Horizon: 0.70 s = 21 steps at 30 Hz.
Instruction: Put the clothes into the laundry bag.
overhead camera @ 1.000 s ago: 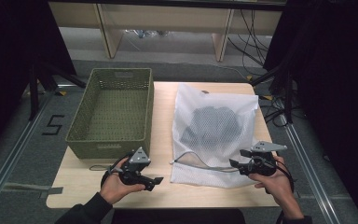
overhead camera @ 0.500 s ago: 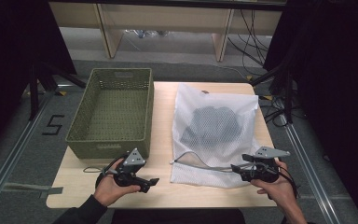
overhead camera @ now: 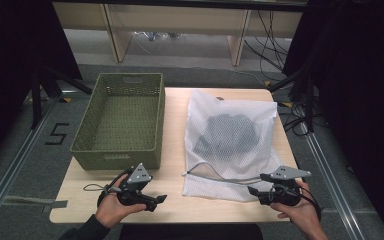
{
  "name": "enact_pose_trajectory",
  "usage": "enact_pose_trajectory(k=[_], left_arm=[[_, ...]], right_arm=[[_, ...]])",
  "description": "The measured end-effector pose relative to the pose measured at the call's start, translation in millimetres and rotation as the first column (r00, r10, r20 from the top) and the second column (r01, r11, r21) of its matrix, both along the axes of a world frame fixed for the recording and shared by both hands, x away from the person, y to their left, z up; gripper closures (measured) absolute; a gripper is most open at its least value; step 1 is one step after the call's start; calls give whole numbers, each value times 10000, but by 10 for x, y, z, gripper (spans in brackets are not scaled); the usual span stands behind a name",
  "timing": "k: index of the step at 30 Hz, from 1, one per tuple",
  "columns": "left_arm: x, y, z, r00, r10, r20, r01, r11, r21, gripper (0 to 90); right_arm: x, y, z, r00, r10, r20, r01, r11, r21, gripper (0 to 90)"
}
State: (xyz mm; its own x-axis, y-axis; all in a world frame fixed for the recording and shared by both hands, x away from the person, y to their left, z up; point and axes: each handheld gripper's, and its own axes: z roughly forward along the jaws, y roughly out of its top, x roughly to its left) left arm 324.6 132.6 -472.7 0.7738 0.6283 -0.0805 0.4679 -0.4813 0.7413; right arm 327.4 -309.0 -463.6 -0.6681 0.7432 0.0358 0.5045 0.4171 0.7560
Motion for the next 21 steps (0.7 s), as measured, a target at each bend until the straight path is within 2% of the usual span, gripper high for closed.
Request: enact_pose_trajectory(k=[2, 3, 5, 7, 8, 11, 12, 15, 17, 21], left_arm=[[-37, -27, 15, 9998, -157, 92, 156, 9998, 98, 178], [-50, -44, 27, 9997, -187, 152, 184, 9997, 178, 178], [-65, -75, 45, 9993, -341, 180, 341, 9994, -17, 179], [-68, -81, 49, 9991, -340, 234, 336, 9993, 154, 179], [-66, -91, 34, 9992, -359, 162, 360, 9993, -25, 179], [-43, -75, 12, 9996, -255, 145, 251, 9993, 273, 178], [-32, -74, 0, 9996, -276, 103, 274, 9994, 187, 179], [-14, -51, 10, 9995, -245, 208, 237, 9991, 355, 180], [-13, -34, 27, 9996, -91, 263, 83, 9995, 310, 180], [-7, -41, 10, 9998, -81, 184, 74, 9993, 370, 180]], right_arm=[[-70, 25, -5, 9997, -47, -228, 49, 10000, 74, 318], [-80, 18, -7, 10000, 10, -17, -11, 10000, -57, 318], [-123, 43, -25, 9998, 156, -149, -156, 9999, -1, 318], [-142, 66, -40, 9990, 349, -264, -350, 9994, -51, 317], [-142, 81, -51, 9986, 448, -295, -449, 9990, -22, 317], [-140, 100, -56, 9985, 419, -348, -425, 9990, -157, 317], [-136, 99, -58, 9983, 468, -354, -477, 9986, -245, 317], [-120, 81, -61, 9976, 540, -425, -549, 9983, -204, 317], [-129, 81, -59, 9991, 334, -257, -341, 9991, -264, 317], [-129, 86, -57, 9988, 344, -347, -350, 9992, -170, 317]])
